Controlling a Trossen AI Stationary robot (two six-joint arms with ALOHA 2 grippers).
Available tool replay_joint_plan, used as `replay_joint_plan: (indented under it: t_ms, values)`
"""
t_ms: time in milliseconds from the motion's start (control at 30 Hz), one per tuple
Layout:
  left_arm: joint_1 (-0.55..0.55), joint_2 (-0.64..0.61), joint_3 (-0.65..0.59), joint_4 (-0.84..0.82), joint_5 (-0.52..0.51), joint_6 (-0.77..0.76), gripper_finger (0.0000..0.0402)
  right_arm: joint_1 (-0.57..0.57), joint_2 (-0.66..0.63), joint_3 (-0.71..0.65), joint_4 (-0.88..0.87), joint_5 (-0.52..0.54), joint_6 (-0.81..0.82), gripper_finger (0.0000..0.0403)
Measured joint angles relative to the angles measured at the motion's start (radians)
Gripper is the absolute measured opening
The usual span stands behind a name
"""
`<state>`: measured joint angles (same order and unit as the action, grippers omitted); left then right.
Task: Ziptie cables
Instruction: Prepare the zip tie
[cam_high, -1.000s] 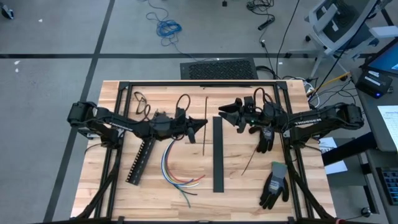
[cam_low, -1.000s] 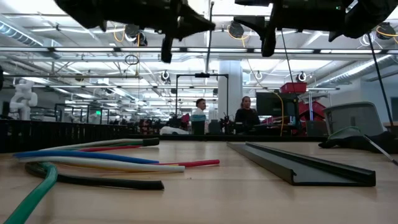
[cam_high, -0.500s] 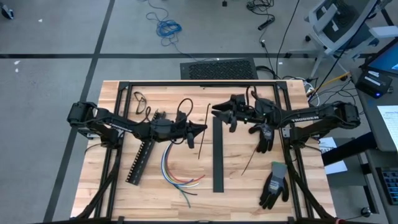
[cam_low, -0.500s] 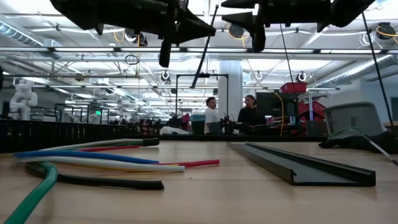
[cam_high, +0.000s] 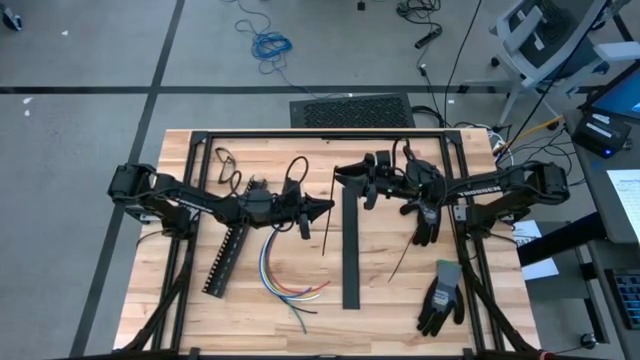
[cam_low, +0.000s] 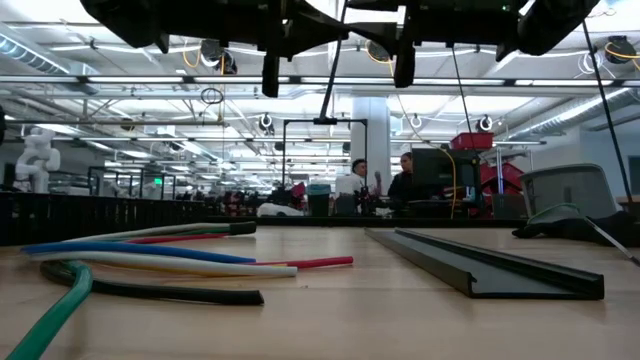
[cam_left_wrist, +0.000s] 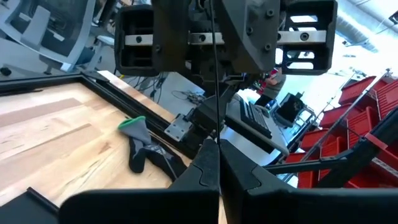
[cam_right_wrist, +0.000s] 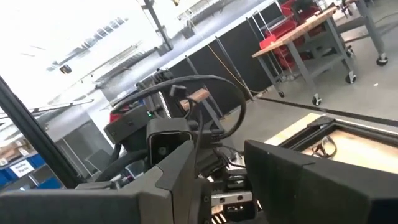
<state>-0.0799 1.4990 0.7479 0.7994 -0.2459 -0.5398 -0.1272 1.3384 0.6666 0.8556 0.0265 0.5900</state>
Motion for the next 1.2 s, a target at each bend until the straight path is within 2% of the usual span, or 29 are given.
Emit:
replay_joint_plan:
  t_ms: [200,367,700,833,1200]
  values:
    - [0.003,0.0,0.0,0.0,0.001,0.007,0.0,0.0,0.002,0.007,-0.002,-0.001,0.033,0.0132]
    - [0.004,0.0,0.0,0.0,0.001,0.029,0.0,0.0,0.042,0.068,-0.001,-0.006,0.024,0.0132]
    - [0.006,0.0,0.0,-0.001,0.001,0.032,0.0,-0.006,0.037,0.111,-0.108,-0.03,-0.032,0.0131]
    - [0.006,0.0,0.0,-0.001,0.001,0.031,0.0,-0.017,0.0,0.111,-0.189,-0.029,-0.067,0.0122]
    - [0.009,0.0,0.0,-0.001,0.0,0.031,0.0,-0.017,-0.028,0.111,-0.22,-0.048,-0.081,0.0094]
